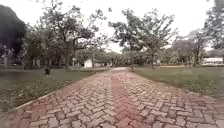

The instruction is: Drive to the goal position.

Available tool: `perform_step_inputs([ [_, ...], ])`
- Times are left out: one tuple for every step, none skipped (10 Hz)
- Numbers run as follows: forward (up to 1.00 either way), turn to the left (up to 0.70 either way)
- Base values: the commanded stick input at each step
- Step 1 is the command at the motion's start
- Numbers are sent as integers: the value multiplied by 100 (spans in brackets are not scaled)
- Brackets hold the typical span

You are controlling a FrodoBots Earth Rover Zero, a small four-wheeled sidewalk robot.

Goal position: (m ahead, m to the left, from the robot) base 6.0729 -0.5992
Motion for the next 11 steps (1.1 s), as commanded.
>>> perform_step_inputs([
  [70, 0],
  [70, 0],
  [70, 0],
  [70, 0],
  [70, 0],
  [70, 0],
  [70, 0],
  [70, 0],
  [70, 0],
  [70, 0],
  [70, 0],
])
